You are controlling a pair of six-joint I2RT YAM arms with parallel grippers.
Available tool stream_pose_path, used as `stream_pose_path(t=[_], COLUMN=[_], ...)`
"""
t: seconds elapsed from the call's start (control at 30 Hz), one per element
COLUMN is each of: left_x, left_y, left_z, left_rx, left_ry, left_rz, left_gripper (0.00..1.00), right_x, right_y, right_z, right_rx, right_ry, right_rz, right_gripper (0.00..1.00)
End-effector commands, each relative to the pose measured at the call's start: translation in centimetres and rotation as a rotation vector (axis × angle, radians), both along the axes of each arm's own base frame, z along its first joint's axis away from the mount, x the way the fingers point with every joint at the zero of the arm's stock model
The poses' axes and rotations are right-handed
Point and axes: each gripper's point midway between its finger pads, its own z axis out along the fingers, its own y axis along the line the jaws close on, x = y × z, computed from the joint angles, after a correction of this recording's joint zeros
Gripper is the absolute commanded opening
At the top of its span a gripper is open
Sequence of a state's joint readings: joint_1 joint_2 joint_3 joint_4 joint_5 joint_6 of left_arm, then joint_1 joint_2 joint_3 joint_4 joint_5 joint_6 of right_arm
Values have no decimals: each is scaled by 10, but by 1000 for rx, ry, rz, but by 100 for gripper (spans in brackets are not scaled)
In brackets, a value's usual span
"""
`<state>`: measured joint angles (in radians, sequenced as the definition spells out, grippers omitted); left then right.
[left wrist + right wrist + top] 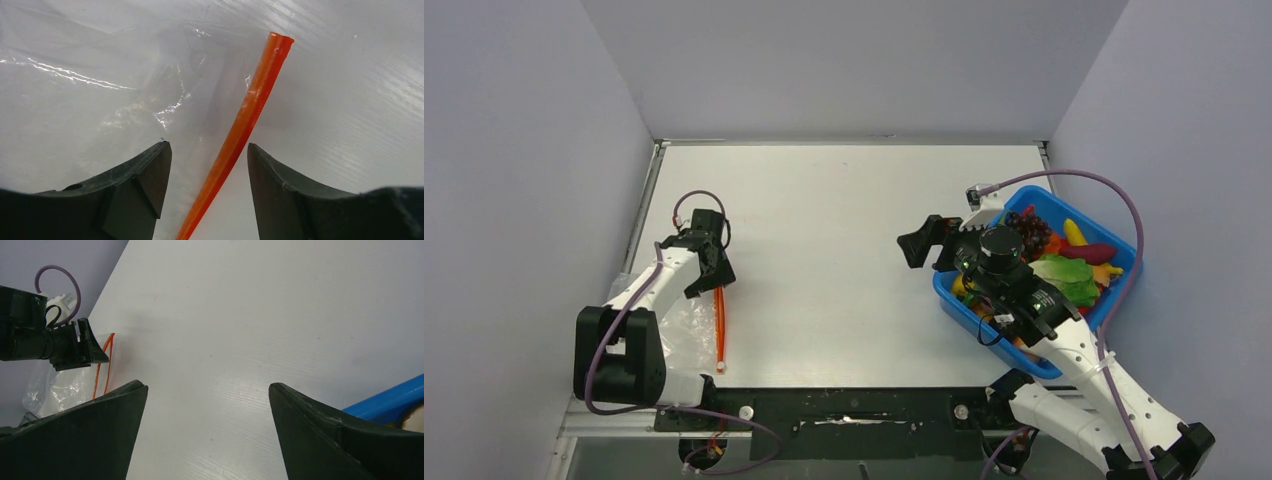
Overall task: Place the food in the zip-top bag and seal the zipper
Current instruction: Pick up the zipper food storage bag at the corner of the board.
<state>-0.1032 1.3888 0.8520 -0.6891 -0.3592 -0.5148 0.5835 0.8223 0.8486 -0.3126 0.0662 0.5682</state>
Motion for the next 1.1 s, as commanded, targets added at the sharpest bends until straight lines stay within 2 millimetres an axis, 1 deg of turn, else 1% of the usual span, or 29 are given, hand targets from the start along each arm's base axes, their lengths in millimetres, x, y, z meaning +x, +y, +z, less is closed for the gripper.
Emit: stream_pose_path(t=[0.0, 0.2, 0.23, 0.33, 0.37, 0.4, 0.57, 0.67, 0.73, 0.87, 1.07], left_x=[18, 17, 17, 17, 17, 17, 17, 17, 18, 21, 26], left_y=[2, 4, 4, 3, 3, 2, 0, -2, -4, -15, -45], left_z=[7, 0, -1, -2, -3, -3, -3, -3, -2, 3, 16], left_rx=[14, 29, 30, 28, 27, 27, 20, 14, 6, -23, -126], left_ry=[-41, -7, -2, 4, 8, 6, 5, 6, 1, -23, -68], left_rz=[-14, -20, -21, -30, -33, -35, -50, -56, -63, -103, -191], left_gripper=[55, 49, 47, 38, 35, 29, 10, 1, 0, 0, 0], right_x=[1, 0, -1, -1, -1, -1, -3, -4, -4, -5, -4], right_y=[3, 0, 0, 0, 0, 0, -1, -1, -1, -1, -2], right_z=[21, 21, 21, 20, 20, 20, 19, 19, 18, 16, 12], right_rx=[34, 33, 33, 32, 31, 31, 38, 42, 44, 50, 66], right_ry=[-82, -93, -93, -93, -92, -91, -88, -89, -87, -79, -56], right_rz=[14, 11, 12, 13, 14, 13, 12, 10, 10, 10, -10], right_gripper=[98, 98, 98, 97, 97, 98, 98, 98, 98, 98, 98])
